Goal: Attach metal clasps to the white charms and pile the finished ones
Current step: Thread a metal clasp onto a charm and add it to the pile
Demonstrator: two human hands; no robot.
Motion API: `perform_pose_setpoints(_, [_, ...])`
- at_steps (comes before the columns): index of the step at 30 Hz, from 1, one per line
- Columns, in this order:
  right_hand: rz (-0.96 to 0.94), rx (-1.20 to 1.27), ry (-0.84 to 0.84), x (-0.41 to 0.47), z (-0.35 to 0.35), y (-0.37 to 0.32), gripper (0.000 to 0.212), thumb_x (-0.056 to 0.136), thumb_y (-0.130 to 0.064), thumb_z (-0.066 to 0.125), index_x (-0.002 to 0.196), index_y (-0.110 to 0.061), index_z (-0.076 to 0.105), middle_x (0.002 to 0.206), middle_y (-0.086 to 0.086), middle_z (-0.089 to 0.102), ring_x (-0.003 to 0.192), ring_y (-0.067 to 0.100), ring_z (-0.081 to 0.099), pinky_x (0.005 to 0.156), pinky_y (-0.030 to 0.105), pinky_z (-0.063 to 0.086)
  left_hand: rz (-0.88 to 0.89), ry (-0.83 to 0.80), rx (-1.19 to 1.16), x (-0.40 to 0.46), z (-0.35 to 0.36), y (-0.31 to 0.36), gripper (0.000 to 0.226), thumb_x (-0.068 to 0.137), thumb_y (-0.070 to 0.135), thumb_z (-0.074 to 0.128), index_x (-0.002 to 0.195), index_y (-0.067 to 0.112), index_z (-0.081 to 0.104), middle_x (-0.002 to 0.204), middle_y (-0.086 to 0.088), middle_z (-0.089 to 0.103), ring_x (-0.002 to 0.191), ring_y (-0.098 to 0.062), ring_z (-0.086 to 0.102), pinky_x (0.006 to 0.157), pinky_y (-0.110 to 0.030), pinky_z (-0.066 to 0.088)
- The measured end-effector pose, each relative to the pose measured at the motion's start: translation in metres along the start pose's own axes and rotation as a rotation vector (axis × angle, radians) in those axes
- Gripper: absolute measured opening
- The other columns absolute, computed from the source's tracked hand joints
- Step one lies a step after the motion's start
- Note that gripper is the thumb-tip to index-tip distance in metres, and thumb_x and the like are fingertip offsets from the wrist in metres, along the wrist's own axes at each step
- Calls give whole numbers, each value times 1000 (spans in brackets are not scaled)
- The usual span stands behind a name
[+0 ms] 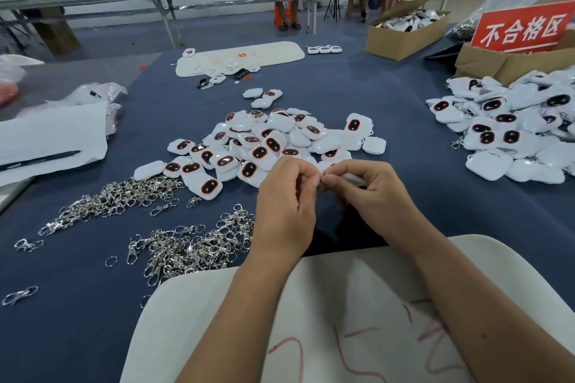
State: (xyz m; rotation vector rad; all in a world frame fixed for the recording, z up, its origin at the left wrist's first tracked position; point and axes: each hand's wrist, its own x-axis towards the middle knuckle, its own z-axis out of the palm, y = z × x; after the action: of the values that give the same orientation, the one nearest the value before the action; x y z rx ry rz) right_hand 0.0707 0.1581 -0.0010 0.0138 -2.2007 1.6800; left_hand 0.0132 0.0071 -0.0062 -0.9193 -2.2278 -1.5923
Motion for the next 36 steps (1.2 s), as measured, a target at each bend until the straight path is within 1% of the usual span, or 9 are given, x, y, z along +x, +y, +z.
perform_pose_setpoints(4, [20, 53, 37, 0, -4, 1, 13, 98, -12, 71, 87, -9, 76, 66, -10, 66, 56, 8, 53, 58, 14, 45, 34, -25, 6, -1, 0, 1, 13, 97, 8, 59, 87, 15, 61, 84, 5, 60, 79, -15, 58, 70, -29, 47])
perform_pose_setpoints(7, [-32, -8, 54, 0, -2, 2, 12, 97, -8, 72, 85, -10, 75, 68, -12, 66, 57, 8, 54, 59, 15, 45, 5, -55, 7, -1, 0, -1, 13, 97, 7, 60, 87, 15, 62, 82, 4, 61, 80, -16, 58, 71, -28, 46])
perform_pose_setpoints(10, [-157, -203, 53, -1, -1, 4, 14, 96, -1, 71, 87, -11, 76, 77, -9, 69, 66, 9, 59, 65, 23, 49, -39, -108, 35, 0, -3, -5, 16, 96, 5, 62, 83, 14, 63, 79, 4, 61, 75, -13, 56, 69, -24, 43])
perform_pose_setpoints(14, [-330, -474, 25, 1, -9, 7, 7, 95, -8, 74, 91, -12, 77, 84, -5, 72, 81, 18, 67, 74, 39, 53, -49, -157, 88, -1, -5, -4, 19, 95, 5, 61, 81, 16, 61, 79, 6, 58, 75, -10, 53, 69, -23, 41])
perform_pose_setpoints(18, [-418, -598, 34, 2, -8, 8, 7, 95, -10, 75, 90, -13, 78, 84, -7, 71, 80, 14, 66, 71, 36, 52, -70, -162, 121, -2, -4, -5, 16, 96, 5, 59, 83, 15, 60, 80, 6, 57, 78, -14, 54, 70, -26, 41])
perform_pose_setpoints(22, [-424, -595, 78, 2, -3, 8, 7, 95, -11, 74, 89, -10, 77, 83, -4, 71, 79, 18, 66, 72, 37, 52, -76, -118, 127, -2, -3, -4, 14, 97, 6, 57, 85, 13, 59, 84, 3, 58, 80, -17, 54, 72, -31, 44])
perform_pose_setpoints(28, [-418, -601, 67, 1, 1, 5, 7, 88, -1, 78, 88, -9, 78, 83, -3, 72, 77, 15, 64, 72, 31, 51, -88, -83, 155, -2, -1, -4, 15, 96, 5, 55, 84, 14, 57, 87, 1, 56, 82, -18, 52, 73, -35, 42])
perform_pose_setpoints(32, [-412, -623, 61, 1, 0, 4, 12, 84, 3, 80, 87, -9, 79, 82, -2, 72, 78, 18, 66, 71, 35, 52, -92, -79, 164, -2, -1, -3, 15, 96, 4, 55, 84, 14, 56, 87, 1, 56, 82, -20, 51, 74, -37, 42])
perform_pose_setpoints(36, [-369, -560, 124, -1, 2, 5, 16, 85, 2, 77, 95, -10, 78, 91, -1, 73, 86, 15, 66, 80, 31, 53, -68, -85, 158, -2, -2, -3, 16, 95, 2, 53, 83, 12, 55, 84, 2, 55, 79, -20, 51, 71, -36, 41])
